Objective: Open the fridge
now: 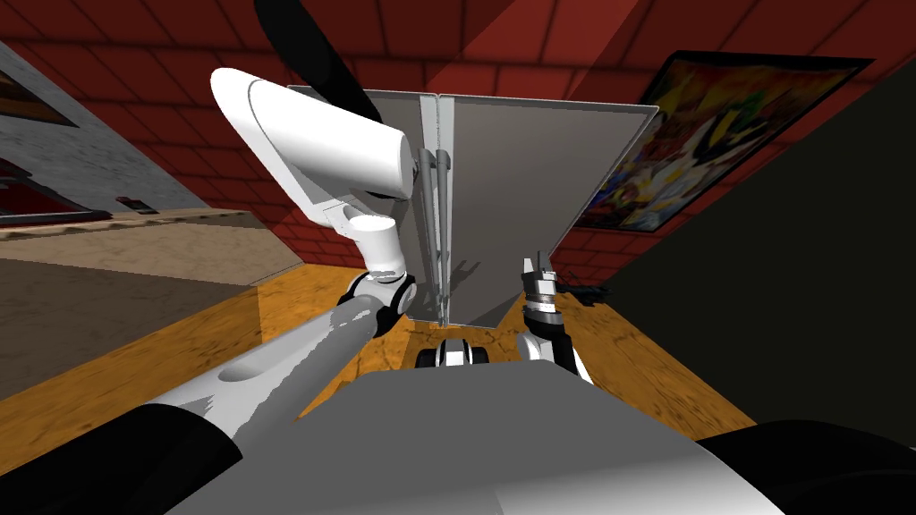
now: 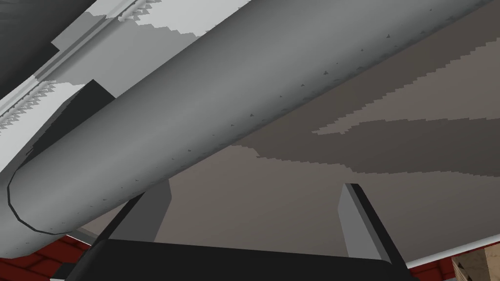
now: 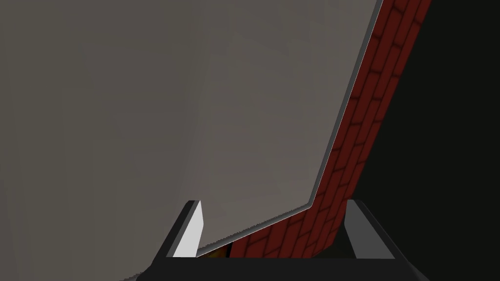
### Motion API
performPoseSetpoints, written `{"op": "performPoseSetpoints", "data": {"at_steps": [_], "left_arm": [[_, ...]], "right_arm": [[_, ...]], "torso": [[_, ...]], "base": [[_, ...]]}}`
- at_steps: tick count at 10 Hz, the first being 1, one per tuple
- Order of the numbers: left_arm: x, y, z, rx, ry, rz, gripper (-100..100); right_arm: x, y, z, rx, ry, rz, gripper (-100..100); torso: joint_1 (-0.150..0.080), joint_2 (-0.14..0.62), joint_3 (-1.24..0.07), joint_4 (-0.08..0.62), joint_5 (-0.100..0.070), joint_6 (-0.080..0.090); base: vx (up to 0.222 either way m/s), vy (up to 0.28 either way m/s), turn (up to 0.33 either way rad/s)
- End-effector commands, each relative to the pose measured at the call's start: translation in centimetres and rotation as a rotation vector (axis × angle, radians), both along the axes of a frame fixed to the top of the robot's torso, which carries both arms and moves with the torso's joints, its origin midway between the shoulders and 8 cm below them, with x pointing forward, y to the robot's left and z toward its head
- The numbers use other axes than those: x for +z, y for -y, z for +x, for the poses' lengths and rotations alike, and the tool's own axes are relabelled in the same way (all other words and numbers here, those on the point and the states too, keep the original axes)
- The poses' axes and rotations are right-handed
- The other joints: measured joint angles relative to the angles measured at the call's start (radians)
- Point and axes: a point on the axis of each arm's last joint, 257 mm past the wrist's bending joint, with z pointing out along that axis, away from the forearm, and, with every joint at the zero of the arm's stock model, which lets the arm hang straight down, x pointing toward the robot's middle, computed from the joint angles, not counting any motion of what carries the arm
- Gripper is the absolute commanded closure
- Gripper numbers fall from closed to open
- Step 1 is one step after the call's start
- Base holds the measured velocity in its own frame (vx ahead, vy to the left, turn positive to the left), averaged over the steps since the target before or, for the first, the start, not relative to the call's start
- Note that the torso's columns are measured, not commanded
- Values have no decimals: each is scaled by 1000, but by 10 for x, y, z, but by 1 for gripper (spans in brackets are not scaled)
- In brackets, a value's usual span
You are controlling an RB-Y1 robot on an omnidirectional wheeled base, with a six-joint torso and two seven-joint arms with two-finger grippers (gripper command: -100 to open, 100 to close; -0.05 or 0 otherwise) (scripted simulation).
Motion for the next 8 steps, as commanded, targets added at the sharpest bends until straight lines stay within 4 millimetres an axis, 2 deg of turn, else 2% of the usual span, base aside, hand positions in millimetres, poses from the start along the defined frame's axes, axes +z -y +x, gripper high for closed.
{"op": "performPoseSetpoints", "data": {"at_steps": [1,5,7,8], "left_arm": [[9,12,-9,-15,-8,4,-100],[8,19,-17,-17,-54,-2,-100],[-2,0,-8,18,-68,-44,-100],[-3,0,-10,20,-74,-31,-100]], "right_arm": [[0,0,0,0,0,0,0],[0,0,0,0,0,0,0],[0,0,0,0,0,0,0],[0,0,0,0,0,0,0]], "torso": [[0,0,1,0,0,0],[-4,5,5,0,-1,1],[0,4,4,-1,1,-1],[13,-2,0,-4,7,-5]], "base": [[-1,-2,15],[0,0,0],[40,69,39],[39,71,0]]}}
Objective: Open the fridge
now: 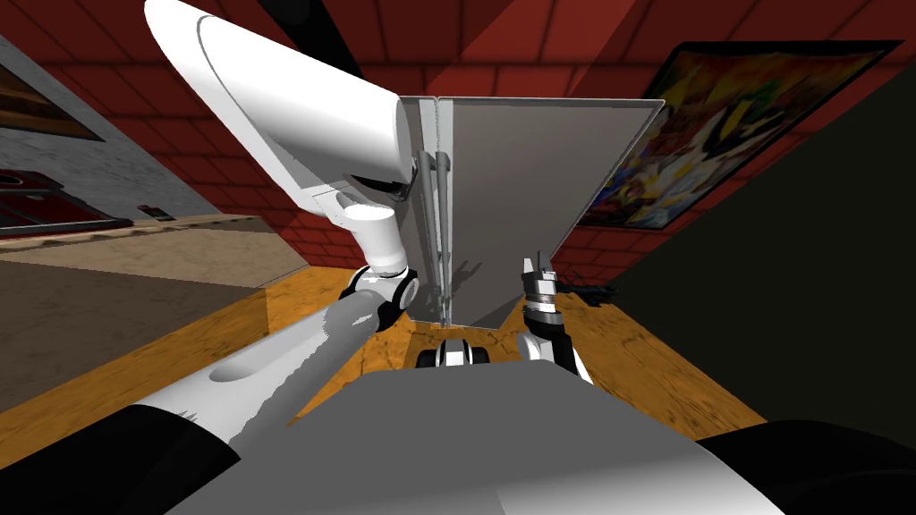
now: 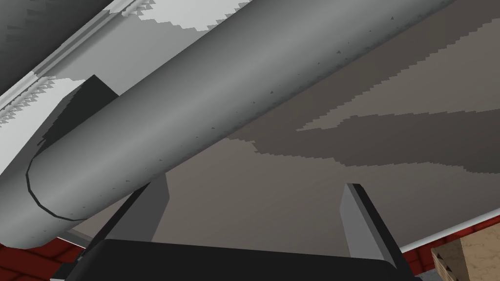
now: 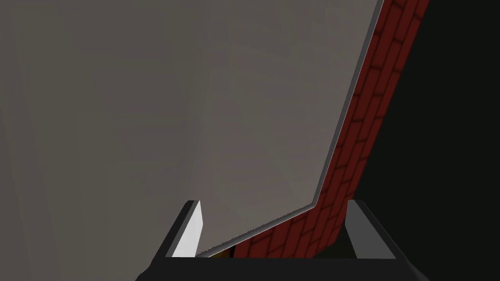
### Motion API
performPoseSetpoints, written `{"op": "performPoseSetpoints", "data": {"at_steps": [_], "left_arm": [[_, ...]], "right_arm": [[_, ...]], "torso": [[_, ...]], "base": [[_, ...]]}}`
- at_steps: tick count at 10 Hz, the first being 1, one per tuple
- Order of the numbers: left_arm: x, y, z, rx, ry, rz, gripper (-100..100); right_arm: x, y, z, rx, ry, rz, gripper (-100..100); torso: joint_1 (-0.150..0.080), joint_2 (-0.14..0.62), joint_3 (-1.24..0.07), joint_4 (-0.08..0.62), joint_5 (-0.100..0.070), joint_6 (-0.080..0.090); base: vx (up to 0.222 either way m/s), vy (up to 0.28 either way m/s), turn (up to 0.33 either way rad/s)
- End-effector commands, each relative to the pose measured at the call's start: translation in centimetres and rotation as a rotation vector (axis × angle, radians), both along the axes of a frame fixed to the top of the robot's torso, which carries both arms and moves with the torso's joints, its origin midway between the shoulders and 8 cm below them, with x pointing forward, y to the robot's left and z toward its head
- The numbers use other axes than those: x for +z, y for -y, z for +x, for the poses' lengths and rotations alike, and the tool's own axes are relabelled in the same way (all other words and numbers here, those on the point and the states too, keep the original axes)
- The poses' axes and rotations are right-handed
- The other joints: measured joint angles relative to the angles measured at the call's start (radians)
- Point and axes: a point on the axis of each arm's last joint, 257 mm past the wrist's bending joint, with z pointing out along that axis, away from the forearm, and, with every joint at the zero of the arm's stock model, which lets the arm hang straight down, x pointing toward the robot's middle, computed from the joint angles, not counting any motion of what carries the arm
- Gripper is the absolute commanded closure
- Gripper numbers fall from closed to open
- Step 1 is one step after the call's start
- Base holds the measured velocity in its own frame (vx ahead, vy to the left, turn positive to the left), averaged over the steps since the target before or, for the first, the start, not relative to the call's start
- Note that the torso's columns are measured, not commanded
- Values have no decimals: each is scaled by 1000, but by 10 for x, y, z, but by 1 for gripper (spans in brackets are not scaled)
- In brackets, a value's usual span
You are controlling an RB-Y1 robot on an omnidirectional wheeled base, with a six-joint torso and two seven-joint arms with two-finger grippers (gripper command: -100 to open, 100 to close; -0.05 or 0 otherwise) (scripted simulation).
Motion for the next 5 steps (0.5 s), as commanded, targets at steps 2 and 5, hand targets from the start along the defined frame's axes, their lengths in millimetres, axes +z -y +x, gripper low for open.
{"op": "performPoseSetpoints", "data": {"at_steps": [2,5], "left_arm": [[0,18,3,-58,-2,-2,100],[0,37,4,-118,-4,-3,100]], "right_arm": [[0,0,0,0,0,0,0],[0,0,0,0,0,0,0]], "torso": [[7,-6,-5,-4,5,-4],[12,-4,-3,-4,8,-5]], "base": [[-12,96,-56],[-107,203,-77]]}}
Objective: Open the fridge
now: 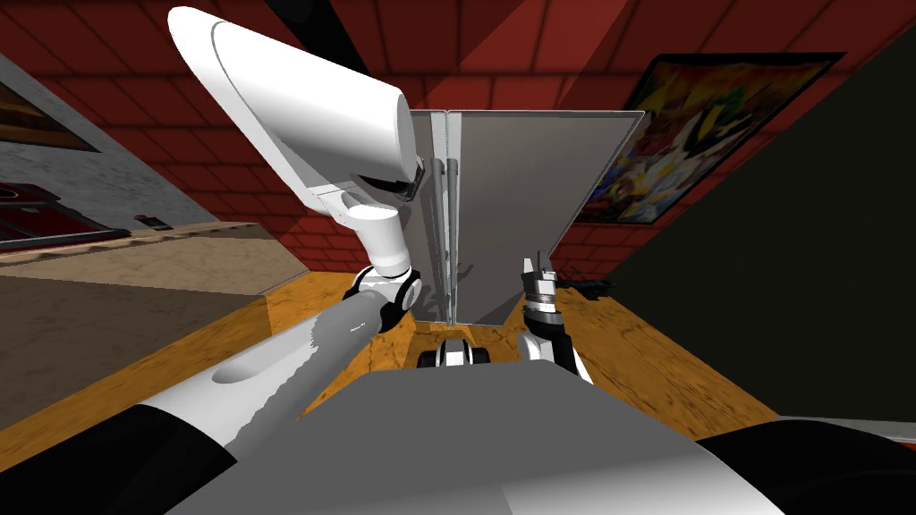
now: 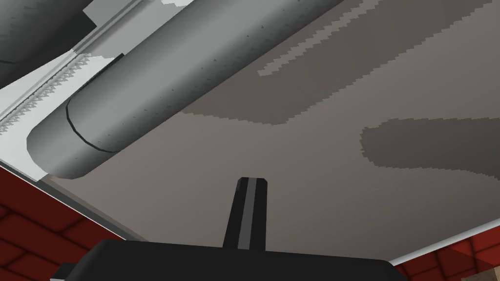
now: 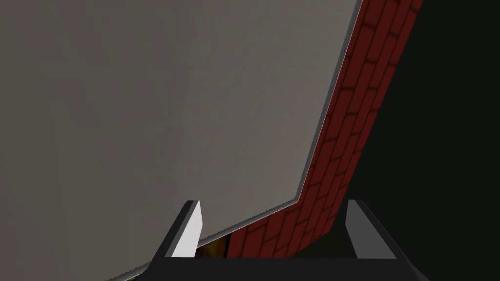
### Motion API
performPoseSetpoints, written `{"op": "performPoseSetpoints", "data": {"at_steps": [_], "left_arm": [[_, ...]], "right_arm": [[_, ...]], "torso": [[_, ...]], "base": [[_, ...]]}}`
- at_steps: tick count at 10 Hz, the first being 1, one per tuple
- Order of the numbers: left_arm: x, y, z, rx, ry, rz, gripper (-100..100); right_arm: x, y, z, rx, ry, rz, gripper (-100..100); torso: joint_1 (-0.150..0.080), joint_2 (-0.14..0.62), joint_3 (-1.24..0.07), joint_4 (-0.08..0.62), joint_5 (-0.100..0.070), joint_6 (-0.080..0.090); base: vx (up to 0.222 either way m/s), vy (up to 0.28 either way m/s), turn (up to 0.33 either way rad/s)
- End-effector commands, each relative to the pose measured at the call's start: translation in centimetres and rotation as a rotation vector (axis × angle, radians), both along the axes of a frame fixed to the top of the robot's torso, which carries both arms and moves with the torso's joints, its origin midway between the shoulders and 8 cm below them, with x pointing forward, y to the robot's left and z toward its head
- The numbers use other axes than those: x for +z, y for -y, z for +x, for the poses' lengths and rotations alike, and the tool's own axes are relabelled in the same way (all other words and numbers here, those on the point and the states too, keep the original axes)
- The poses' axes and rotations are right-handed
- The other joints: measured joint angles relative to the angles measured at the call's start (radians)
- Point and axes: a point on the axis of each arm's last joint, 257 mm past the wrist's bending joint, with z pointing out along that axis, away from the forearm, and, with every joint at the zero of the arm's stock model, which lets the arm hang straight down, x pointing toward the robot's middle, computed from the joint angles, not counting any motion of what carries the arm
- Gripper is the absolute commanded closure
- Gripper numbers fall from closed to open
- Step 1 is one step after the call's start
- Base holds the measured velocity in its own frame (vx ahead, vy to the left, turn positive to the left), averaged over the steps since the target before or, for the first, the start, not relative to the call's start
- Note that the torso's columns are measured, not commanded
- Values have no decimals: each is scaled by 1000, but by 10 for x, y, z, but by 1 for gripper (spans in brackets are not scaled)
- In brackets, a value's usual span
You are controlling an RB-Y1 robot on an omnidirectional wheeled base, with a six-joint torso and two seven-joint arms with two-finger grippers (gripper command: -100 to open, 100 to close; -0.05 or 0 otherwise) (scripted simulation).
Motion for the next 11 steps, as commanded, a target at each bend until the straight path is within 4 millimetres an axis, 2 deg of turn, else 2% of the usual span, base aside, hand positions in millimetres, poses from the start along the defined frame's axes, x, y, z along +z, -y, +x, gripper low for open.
{"op": "performPoseSetpoints", "data": {"at_steps": [1,6,7,8,11], "left_arm": [[0,24,2,-76,-1,-1,100],[1,72,0,-227,-3,-7,100],[0,65,2,-207,-3,-6,100],[3,49,6,-171,2,2,-100],[6,13,15,-88,1,12,-100]], "right_arm": [[0,0,0,0,0,0,0],[0,0,0,0,0,0,0],[0,0,0,0,0,0,0],[0,0,0,0,0,0,0],[0,0,0,0,0,0,0]], "torso": [[-1,-2,-1,-1,-1,0],[-6,-4,-3,-1,-2,0],[-2,-6,-4,-2,-1,0],[-7,-8,-5,-3,-2,0],[-7,-7,-5,-2,-2,0]], "base": [[-114,277,-92],[-131,235,-91],[-36,113,-23],[9,14,3],[73,-37,1]]}}
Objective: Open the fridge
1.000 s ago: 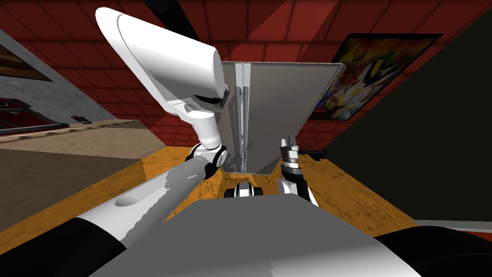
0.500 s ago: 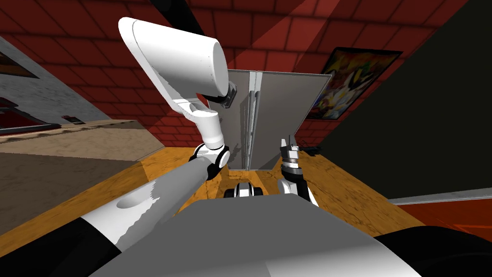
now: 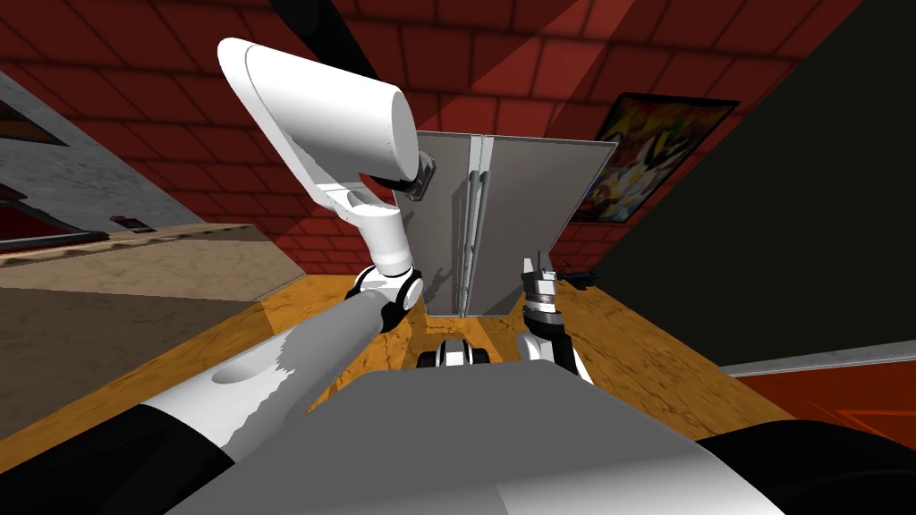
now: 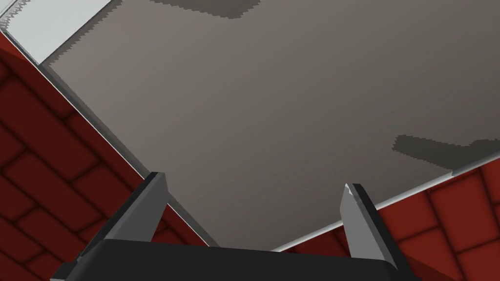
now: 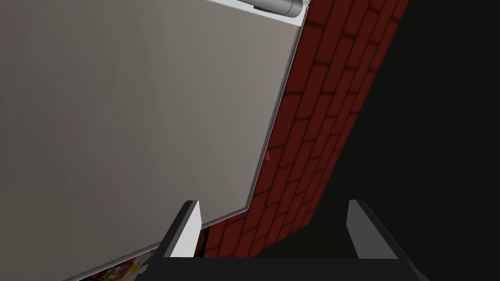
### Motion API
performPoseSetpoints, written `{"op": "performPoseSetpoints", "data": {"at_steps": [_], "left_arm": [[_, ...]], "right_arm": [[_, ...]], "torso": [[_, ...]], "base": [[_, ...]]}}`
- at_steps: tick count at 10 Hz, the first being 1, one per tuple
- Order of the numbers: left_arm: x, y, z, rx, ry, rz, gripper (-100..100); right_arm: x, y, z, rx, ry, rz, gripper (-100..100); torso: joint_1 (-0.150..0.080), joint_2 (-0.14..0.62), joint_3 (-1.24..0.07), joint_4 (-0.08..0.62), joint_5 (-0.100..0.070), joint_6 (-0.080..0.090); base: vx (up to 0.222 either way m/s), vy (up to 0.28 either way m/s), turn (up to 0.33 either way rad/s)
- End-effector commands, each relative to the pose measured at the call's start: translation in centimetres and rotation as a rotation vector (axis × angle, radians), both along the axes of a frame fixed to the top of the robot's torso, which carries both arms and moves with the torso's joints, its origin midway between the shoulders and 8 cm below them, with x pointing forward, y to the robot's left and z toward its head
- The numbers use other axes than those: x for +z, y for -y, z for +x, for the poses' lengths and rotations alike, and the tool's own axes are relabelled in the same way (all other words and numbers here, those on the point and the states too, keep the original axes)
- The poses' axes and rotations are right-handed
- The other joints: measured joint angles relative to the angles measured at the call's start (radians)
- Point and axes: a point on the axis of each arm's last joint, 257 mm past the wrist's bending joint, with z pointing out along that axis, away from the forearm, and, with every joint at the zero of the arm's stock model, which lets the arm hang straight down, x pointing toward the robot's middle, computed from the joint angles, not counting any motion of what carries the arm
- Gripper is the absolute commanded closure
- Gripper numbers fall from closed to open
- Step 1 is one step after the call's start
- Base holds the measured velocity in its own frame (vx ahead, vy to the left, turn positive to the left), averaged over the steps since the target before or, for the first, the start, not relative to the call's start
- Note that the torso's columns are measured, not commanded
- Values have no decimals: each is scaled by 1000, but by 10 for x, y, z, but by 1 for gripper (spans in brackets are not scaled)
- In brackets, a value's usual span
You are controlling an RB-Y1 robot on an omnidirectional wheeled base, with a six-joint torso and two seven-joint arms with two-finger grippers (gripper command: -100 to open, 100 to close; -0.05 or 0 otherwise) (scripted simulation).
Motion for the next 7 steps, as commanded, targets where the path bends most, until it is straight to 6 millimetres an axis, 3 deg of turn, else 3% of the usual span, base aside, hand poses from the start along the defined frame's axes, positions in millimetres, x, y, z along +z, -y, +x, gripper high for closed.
{"op": "performPoseSetpoints", "data": {"at_steps": [1,4,7], "left_arm": [[3,-29,6,68,-4,5,-100],[-2,-70,16,171,-34,-1,-100],[-5,-91,20,230,-59,5,-100]], "right_arm": [[0,0,0,0,0,0,0],[0,0,0,0,0,0,0],[0,0,0,0,0,0,0]], "torso": [[2,1,1,0,1,0],[3,0,0,0,1,0],[2,5,3,1,0,0]], "base": [[109,-44,4],[183,-84,13],[183,-173,40]]}}
